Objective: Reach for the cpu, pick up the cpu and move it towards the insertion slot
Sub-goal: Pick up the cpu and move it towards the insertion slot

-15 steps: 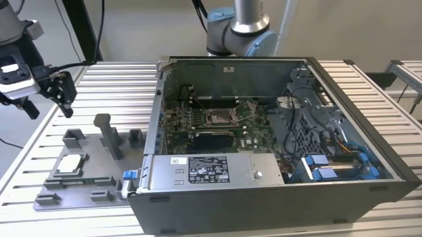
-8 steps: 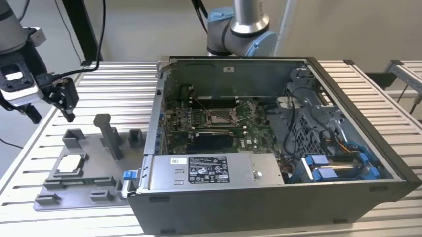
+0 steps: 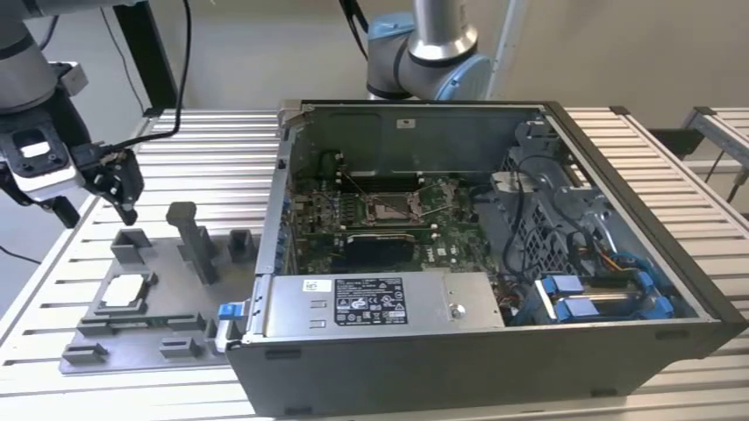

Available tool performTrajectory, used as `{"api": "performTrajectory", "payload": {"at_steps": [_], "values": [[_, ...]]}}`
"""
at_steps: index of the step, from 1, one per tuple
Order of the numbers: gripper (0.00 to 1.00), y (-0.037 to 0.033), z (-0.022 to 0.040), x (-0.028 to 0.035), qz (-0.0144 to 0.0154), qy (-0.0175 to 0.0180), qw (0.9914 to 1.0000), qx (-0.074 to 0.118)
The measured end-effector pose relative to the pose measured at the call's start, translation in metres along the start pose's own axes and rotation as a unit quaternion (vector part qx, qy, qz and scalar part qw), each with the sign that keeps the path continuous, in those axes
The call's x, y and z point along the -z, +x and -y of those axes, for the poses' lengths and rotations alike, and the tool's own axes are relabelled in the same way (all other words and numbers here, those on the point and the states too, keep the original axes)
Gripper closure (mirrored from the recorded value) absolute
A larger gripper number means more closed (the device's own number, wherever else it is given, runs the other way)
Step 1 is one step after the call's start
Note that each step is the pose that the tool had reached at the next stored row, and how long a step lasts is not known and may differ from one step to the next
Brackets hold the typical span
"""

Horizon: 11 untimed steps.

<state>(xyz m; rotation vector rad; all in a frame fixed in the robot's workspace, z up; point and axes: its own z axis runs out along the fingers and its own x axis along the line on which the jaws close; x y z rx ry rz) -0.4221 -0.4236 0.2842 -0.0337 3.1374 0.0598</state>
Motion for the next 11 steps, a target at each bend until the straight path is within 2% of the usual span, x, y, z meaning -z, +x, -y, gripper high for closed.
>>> {"api": "performTrajectory", "payload": {"at_steps": [11], "values": [[0.0, 0.0012, 0.0051, -0.0198, 0.0, 0.0, 1.0, 0.0]]}}
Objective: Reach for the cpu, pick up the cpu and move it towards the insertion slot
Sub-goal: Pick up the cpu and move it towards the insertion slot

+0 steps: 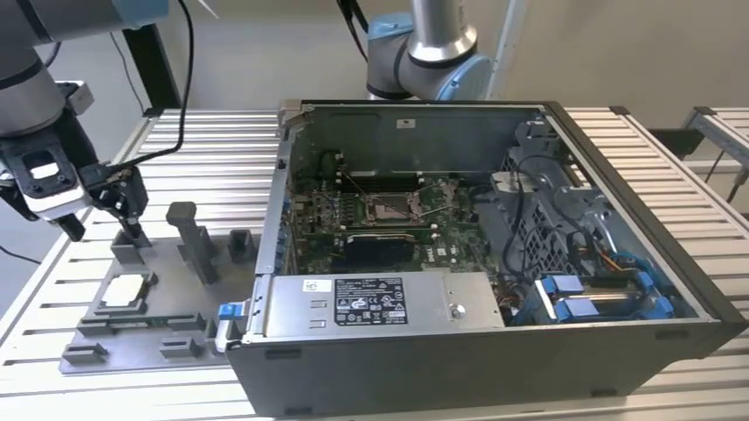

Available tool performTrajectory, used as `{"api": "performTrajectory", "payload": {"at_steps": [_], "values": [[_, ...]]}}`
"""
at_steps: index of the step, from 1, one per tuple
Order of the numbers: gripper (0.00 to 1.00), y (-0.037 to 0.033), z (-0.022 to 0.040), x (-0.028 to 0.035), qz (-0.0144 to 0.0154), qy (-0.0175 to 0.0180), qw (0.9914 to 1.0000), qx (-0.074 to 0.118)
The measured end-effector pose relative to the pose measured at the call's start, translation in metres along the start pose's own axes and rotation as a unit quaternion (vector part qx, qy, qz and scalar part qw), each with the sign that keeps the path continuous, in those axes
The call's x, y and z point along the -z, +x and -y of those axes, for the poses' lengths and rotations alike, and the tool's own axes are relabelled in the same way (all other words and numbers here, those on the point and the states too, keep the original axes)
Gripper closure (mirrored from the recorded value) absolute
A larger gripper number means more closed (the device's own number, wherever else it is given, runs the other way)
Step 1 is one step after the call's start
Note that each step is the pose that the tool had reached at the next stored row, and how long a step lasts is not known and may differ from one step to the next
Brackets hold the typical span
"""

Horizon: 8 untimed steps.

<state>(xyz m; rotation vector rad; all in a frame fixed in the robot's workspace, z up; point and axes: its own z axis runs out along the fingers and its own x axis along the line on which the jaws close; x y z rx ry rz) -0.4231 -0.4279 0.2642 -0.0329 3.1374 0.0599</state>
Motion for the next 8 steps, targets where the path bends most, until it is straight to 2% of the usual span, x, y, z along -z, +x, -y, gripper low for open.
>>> {"api": "performTrajectory", "payload": {"at_steps": [8], "values": [[0.0, 0.0003, 0.0069, -0.014, 0.0003, 0.0, 0.99998, -0.007]]}}
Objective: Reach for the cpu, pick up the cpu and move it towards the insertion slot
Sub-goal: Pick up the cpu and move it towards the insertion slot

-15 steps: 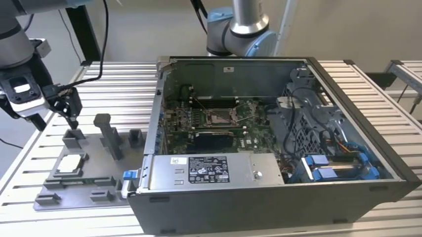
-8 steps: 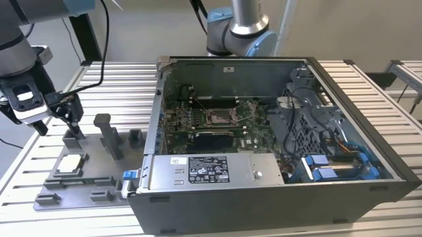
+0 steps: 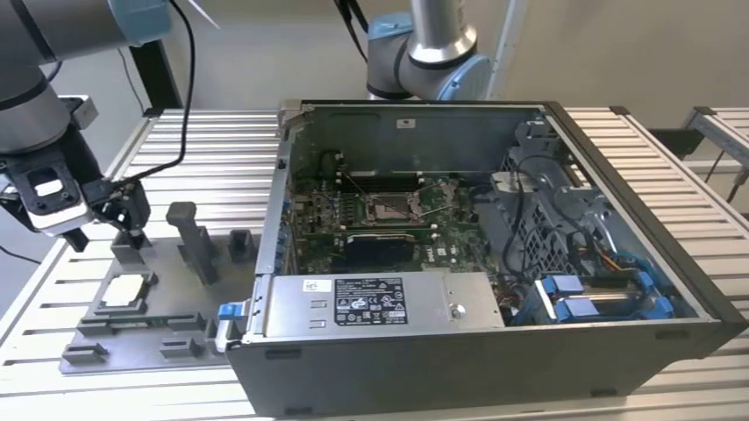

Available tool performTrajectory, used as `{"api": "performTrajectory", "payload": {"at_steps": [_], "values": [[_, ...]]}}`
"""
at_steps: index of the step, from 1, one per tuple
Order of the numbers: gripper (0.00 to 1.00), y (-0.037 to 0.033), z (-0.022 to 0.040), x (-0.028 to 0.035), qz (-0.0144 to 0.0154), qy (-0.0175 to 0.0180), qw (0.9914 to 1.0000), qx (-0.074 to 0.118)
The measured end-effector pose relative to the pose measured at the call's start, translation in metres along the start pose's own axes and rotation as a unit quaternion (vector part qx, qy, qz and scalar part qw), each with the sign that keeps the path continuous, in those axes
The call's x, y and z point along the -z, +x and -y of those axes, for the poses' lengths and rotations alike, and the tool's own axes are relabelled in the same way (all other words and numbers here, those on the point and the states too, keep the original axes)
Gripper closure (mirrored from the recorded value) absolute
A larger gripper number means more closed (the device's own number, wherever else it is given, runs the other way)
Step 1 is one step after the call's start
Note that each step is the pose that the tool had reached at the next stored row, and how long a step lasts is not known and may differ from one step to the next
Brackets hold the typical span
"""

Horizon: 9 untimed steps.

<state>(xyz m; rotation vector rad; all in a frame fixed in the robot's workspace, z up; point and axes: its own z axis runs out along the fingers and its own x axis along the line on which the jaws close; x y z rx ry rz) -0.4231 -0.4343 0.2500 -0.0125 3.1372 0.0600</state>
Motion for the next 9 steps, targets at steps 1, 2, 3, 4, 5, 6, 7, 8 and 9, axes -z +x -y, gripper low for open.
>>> {"api": "performTrajectory", "payload": {"at_steps": [1, 2, 3, 4, 5, 6, 7, 8, 9], "values": [[0.0, 0.0, 0.0005, -0.0018, 0.0001, 0.0, 1.0, -0.001], [0.0, 0.0001, 0.0012, -0.0035, 0.0001, 0.0, 1.0, -0.002], [0.0, 0.0001, 0.0021, -0.005, 0.0, 0.0001, 1.0, -0.002], [0.0, 0.0002, 0.0032, -0.0063, -0.0001, 0.0001, 1.0, -0.002], [0.0, 0.0002, 0.0045, -0.0076, 0.0, 0.0001, 1.0, -0.003], [0.0, 0.0002, 0.0057, -0.0088, 0.0, 0.0001, 1.0, -0.003], [0.0, 0.0002, 0.0069, -0.01, 0.0, 0.0001, 1.0, -0.003], [0.0, 0.0002, 0.008, -0.0115, 0.0001, 0.0, 0.99999, -0.003], [0.0, 0.0003, 0.0091, -0.0128, 0.0, 0.0001, 0.99999, -0.003]]}}
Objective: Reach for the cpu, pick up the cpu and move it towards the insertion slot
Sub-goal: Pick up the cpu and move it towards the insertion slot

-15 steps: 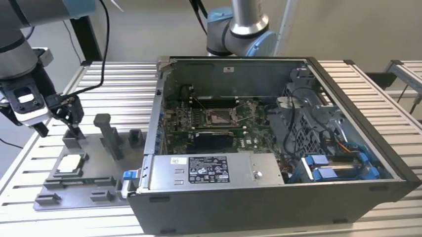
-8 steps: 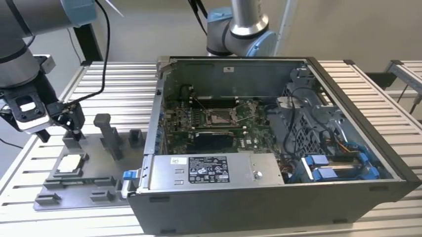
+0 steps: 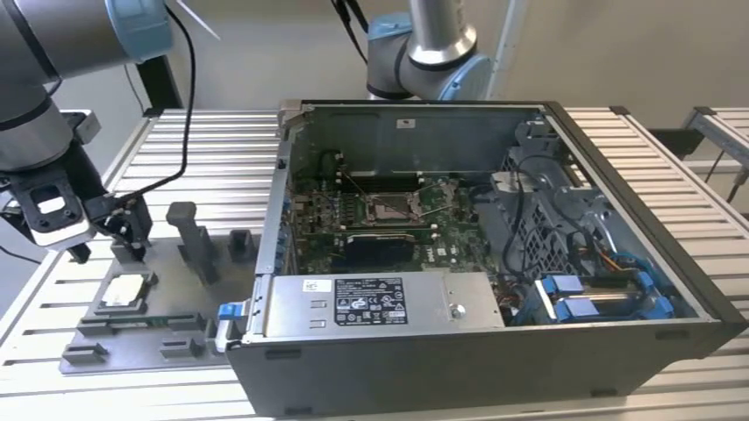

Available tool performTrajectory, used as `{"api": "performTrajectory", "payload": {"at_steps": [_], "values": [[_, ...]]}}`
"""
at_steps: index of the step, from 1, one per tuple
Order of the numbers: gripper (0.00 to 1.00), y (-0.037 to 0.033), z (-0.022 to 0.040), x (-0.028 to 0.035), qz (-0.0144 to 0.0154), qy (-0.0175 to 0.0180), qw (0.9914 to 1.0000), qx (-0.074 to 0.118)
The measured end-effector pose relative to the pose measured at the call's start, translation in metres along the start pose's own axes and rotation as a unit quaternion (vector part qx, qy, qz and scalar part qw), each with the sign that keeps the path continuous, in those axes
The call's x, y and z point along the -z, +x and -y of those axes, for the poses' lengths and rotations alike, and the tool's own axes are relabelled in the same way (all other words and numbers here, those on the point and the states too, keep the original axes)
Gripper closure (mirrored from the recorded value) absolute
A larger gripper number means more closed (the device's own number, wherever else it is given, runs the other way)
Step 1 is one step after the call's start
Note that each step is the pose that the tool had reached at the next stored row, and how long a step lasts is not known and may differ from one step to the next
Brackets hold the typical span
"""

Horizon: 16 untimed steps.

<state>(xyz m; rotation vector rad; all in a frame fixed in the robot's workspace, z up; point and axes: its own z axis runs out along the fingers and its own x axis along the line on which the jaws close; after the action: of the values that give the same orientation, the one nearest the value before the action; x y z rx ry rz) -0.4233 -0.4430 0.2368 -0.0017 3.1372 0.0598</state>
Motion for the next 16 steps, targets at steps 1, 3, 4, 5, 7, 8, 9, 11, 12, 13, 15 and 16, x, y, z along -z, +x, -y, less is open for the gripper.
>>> {"api": "performTrajectory", "payload": {"at_steps": [1, 3, 4, 5, 7, 8, 9, 11, 12, 13, 15, 16], "values": [[0.0, -0.0001, 0.0009, -0.0016, 0.0001, -0.0001, 1.0, 0.0], [0.0, 0.0, 0.0025, -0.0049, 0.0001, 0.0, 1.0, 0.0], [0.0, 0.0, 0.0035, -0.0063, 0.0, 0.0, 1.0, 0.0], [0.0, 0.0001, 0.0046, -0.0077, 0.0, 0.0, 1.0, 0.0], [0.0, 0.0, 0.0065, -0.011, 0.0001, 0.0, 1.0, -0.001], [0.0, 0.0, 0.0072, -0.0128, 0.0001, -0.0001, 1.0, -0.001], [0.0, 0.0, 0.0078, -0.0146, 0.0001, 0.0, 1.0, -0.001], [0.0, 0.0001, 0.009, -0.018, 0.0, 0.0, 1.0, -0.001], [0.0, 0.0001, 0.0094, -0.0197, 0.0001, 0.0, 1.0, -0.001], [0.0, 0.0002, 0.0095, -0.0211, 0.0001, 0.0, 1.0, -0.001], [0.0, 0.0002, 0.0098, -0.0233, 0.0, 0.0, 1.0, -0.001], [0.0, 0.0002, 0.0101, -0.0245, 0.0, 0.0, 1.0, -0.001]]}}
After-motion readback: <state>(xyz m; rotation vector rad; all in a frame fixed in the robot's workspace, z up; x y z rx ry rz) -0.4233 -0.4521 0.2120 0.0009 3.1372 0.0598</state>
